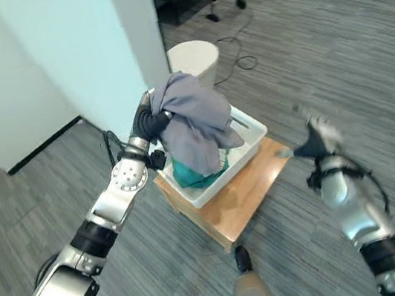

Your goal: Pick up bed clothes into laundry basket.

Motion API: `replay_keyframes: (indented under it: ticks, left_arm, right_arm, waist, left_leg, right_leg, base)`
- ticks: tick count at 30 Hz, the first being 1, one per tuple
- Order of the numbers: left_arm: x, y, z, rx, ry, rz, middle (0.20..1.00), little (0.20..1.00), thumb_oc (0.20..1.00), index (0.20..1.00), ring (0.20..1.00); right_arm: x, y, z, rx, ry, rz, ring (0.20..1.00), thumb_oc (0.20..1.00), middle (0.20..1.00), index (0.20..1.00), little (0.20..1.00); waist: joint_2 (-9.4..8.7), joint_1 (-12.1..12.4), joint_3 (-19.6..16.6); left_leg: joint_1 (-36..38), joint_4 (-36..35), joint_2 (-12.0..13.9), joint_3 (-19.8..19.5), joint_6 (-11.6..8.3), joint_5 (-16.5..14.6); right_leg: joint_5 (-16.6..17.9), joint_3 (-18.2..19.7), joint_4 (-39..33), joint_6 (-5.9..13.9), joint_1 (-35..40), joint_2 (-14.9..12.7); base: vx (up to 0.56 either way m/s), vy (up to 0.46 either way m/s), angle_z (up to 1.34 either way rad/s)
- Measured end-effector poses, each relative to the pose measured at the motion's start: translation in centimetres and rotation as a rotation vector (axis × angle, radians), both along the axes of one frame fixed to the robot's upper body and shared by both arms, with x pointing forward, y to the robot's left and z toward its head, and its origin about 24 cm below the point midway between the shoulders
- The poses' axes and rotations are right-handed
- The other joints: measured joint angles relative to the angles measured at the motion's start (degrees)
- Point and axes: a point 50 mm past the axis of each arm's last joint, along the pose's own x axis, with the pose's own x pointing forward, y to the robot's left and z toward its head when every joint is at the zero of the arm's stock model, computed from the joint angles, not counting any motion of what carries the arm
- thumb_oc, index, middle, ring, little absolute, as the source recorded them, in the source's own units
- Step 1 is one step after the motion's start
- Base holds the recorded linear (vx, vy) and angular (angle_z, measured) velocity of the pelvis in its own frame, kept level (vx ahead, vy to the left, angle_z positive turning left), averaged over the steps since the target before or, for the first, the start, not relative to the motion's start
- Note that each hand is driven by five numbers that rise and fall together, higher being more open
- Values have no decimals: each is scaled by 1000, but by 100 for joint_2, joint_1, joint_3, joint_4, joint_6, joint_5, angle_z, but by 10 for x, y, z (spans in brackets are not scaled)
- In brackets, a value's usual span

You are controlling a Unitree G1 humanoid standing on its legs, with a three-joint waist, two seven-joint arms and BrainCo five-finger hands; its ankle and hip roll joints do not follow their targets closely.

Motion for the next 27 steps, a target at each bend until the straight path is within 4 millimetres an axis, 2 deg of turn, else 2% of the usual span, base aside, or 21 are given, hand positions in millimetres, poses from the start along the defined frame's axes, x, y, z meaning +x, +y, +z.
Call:
replay_keyframes:
  ticks: [1,2,3,5,7,9,12,14,17,18,19,23,27]
  left_arm:
    - [2,1,-2,18,2,15,200,200,200,200,200]
    - [11,7,-6,87,19,64,200,200,200,200,200]
    - [16,9,-8,124,27,90,200,200,200,200,200]
    - [20,14,-9,173,30,126,200,200,200,200,200]
    - [27,21,-17,234,56,162,200,200,200,200,200]
    - [38,40,-28,327,123,249,200,200,200,200,200]
    - [48,73,-35,425,188,373,200,200,200,200,200]
    - [50,83,-43,483,229,422,200,200,200,200,200]
    - [51,85,-48,541,232,453,200,200,200,200,200]
    - [50,86,-51,560,238,456,536,536,536,536,536]
    - [50,86,-54,576,245,459,1000,1000,1000,1000,1000]
    - [47,88,-70,656,299,476,1000,1000,1000,1000,1000]
    - [47,77,-69,632,282,452,1000,1000,1000,1000,1000]
  right_arm:
    - [-4,-1,-4,15,13,-7,1000,1000,1000,1000,1000]
    - [-13,-1,-14,67,41,-22,1000,1000,1000,1000,1000]
    - [-17,-2,-18,91,54,-26,1000,1000,1000,1000,1000]
    - [-17,-1,-18,109,56,-17,1000,1000,1000,1000,1000]
    - [-23,-1,-20,128,67,-4,1000,1000,1000,1000,1000]
    - [-30,3,-19,149,65,23,1000,1000,1000,1000,1000]
    - [-35,5,-21,159,75,39,1000,1000,1000,1000,1000]
    - [-37,6,-21,180,75,46,1000,1000,1000,1000,1000]
    - [-36,10,-19,183,61,64,1000,1000,1000,1000,1000]
    - [-34,12,-17,185,53,75,1000,1000,1000,1000,1000]
    - [-33,14,-15,187,46,82,1000,1000,1000,1000,1000]
    - [-18,26,-3,195,-14,146,1000,1000,1000,1000,1000]
    - [-10,35,13,196,-91,192,1000,1000,1000,1000,1000]
  waist:
    - [32,-46,-18]
    - [62,-225,-37]
    - [70,-238,-42]
    - [68,-275,-40]
    - [52,-468,-31]
    - [73,-532,-39]
    - [19,-789,94]
    - [16,-823,146]
    - [-19,-839,339]
    - [-17,-839,399]
    - [-20,-836,448]
    - [-14,-823,575]
    - [-8,-774,601]
  left_leg:
    - [20,1,-30,78,-18,-15]
    - [42,-1,-42,157,-23,-30]
    - [46,-1,-43,217,-21,-38]
    - [46,-2,-40,412,-26,-67]
    - [57,0,-76,481,-42,-76]
    - [79,-2,-79,578,-51,-84]
    - [19,-1,-105,719,-62,-101]
    - [-20,-2,-116,774,-62,-103]
    - [-231,-1,-156,848,-58,-97]
    - [-275,5,-152,849,-59,-83]
    - [-286,23,-160,853,-79,-71]
    - [-419,29,-143,880,-79,-69]
    - [-436,30,-104,835,-79,-68]
  right_leg:
    - [29,-7,-5,9,-34,-9]
    - [45,-3,-6,4,-63,-13]
    - [47,-12,-5,6,-98,-25]
    - [47,-90,-5,7,-218,-52]
    - [141,-116,-7,35,-266,-68]
    - [158,-115,-17,31,-323,-64]
    - [244,-110,-9,30,-482,-68]
    - [287,-109,-12,27,-565,-82]
    - [361,-92,4,27,-828,-112]
    - [390,-93,8,10,-870,-111]
    - [439,-93,8,22,-890,-102]
    - [475,-81,10,-24,-1044,-65]
    - [507,-135,10,-64,-1017,-56]
  base:
    - [-25,4,-54]
    - [-20,4,-39]
    - [1,10,-46]
    - [13,8,-46]
    - [-5,5,-21]
    - [-15,6,-26]
    - [-55,5,-27]
    - [-58,1,-15]
    - [-90,-2,-14]
    - [-81,2,-2]
    - [-71,2,-5]
    - [-33,-6,-3]
    - [-4,-49,6]
